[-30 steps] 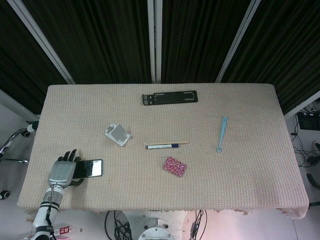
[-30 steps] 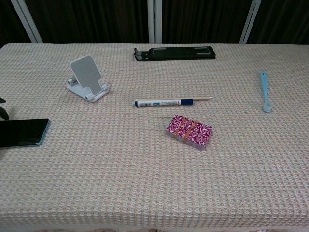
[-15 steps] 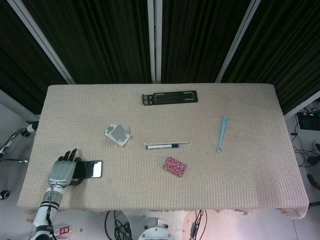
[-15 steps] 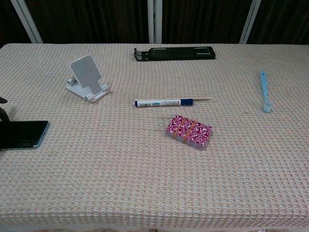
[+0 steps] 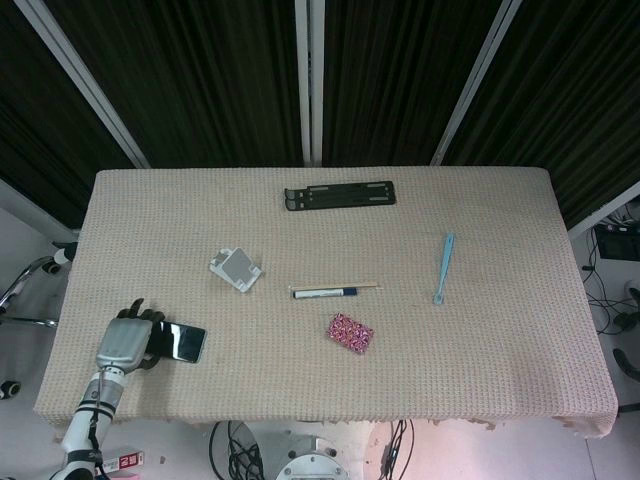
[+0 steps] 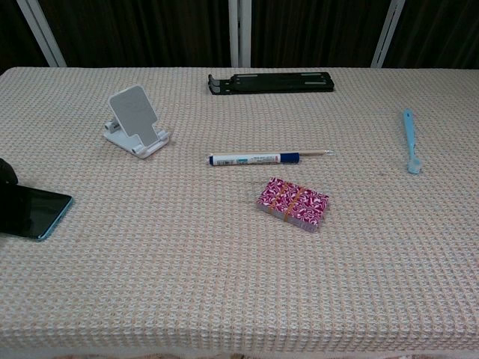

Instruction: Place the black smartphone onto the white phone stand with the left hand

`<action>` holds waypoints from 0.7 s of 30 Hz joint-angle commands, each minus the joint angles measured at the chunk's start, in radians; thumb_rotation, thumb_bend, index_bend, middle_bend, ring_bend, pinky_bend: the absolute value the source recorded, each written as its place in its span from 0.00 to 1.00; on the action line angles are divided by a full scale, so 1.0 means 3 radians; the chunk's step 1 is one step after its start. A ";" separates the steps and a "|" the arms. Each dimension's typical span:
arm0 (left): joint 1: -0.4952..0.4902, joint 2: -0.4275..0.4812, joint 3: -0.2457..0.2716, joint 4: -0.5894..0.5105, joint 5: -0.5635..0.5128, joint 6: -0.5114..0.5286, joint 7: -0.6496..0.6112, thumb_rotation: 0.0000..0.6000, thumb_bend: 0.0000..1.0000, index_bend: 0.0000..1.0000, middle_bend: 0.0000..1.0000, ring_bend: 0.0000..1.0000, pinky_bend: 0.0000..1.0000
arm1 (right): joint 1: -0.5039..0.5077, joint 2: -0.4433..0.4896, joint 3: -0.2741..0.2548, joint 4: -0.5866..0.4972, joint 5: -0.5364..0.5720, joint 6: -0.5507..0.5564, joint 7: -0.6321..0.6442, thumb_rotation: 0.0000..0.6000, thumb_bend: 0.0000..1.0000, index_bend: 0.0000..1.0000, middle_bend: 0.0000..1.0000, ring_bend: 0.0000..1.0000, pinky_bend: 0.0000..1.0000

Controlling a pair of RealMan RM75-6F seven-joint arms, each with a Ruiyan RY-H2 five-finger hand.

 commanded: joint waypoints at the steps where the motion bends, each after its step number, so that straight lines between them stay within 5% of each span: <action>1: -0.0006 0.0023 0.0000 -0.0021 0.0014 -0.0014 -0.0027 1.00 0.36 0.55 0.38 0.06 0.21 | -0.0001 0.0005 0.0002 -0.0004 0.0002 0.0001 -0.0002 1.00 0.18 0.00 0.00 0.00 0.00; 9: 0.0019 0.0100 -0.0016 -0.0048 0.0167 0.0042 -0.0194 1.00 0.38 0.56 0.55 0.22 0.29 | 0.0006 0.0010 -0.0002 -0.0015 0.0009 -0.0028 -0.0007 1.00 0.18 0.00 0.00 0.00 0.00; 21: 0.0039 0.0196 -0.0014 -0.0047 0.0377 0.0068 -0.0377 1.00 0.38 0.57 0.58 0.38 0.34 | -0.0001 0.0022 0.0002 -0.0045 0.0009 -0.0010 -0.0021 1.00 0.18 0.00 0.00 0.00 0.00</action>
